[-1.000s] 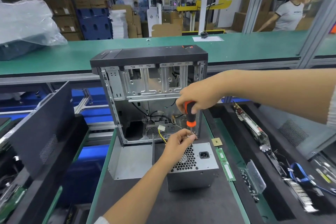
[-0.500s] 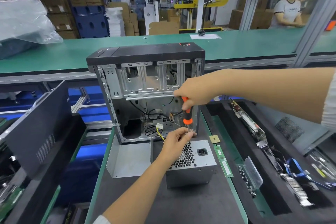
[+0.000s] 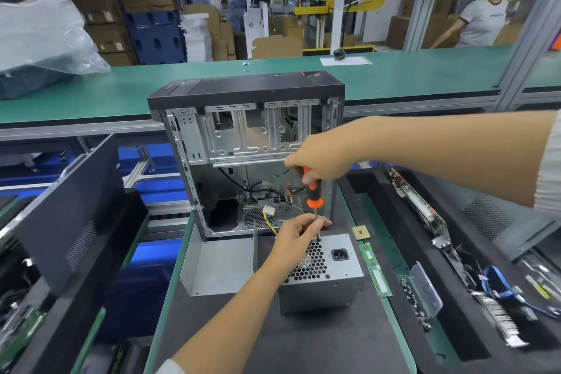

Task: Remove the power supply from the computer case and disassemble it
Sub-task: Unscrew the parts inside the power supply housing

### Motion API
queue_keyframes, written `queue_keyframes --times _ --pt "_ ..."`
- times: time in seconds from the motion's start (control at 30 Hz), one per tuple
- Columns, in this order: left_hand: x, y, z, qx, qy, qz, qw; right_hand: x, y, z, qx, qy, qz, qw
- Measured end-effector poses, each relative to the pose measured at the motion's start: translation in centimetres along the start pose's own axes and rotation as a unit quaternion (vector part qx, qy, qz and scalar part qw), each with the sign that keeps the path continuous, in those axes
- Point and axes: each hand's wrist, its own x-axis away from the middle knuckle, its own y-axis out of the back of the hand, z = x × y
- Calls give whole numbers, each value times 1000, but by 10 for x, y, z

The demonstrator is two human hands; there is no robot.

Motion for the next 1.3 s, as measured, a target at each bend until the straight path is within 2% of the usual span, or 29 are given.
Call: queue_keyframes --times 0.1,0.2,0.3,0.4,0.53,0.6,0.7,0.77,0.83,0.97,1.07,1.13,1.23,1.3 --pt "0 -1 -1 -2 0 6 1000 9 7 -6 -74 40 12 996" --pt "-1 -1 1 1 0 5 1000 13 8 -4 -89 -59 1 994" --pt "-1 -2 1 -12 -4 5 1000 9 0 5 -14 -125 -19 992" --pt "-3 -2 3 -11 2 11 1000 10 -2 3 55 -70 -6 996" --pt "-5 -3 5 -21 -2 10 1000 17 1 -7 -30 24 30 999" --pt "-5 -3 6 -22 -6 5 1000 19 -3 -8 -55 13 22 998" --pt "-4 -4 4 -19 -8 5 1000 18 -5 -5 -102 -96 -47 989" --pt "-3 -4 4 -19 -8 5 1000 16 -6 -3 -25 -134 -60 989" --pt "-3 -3 4 -20 -9 9 1000 14 -4 -2 3 -105 -41 994" --pt "-4 -4 6 -29 -10 15 999 18 7 -10 -85 -20 40 995" --pt "-4 -4 6 -30 -13 14 999 22 6 -5 -129 -79 5 988" --pt "-4 -3 7 -32 -13 15 999 19 -1 1 -91 -131 -31 987" --pt "-4 -3 6 -36 -12 20 999 15 -3 0 -30 -103 -24 994" --pt "-4 -4 5 -36 -14 23 999 18 4 -6 -103 -66 32 992"
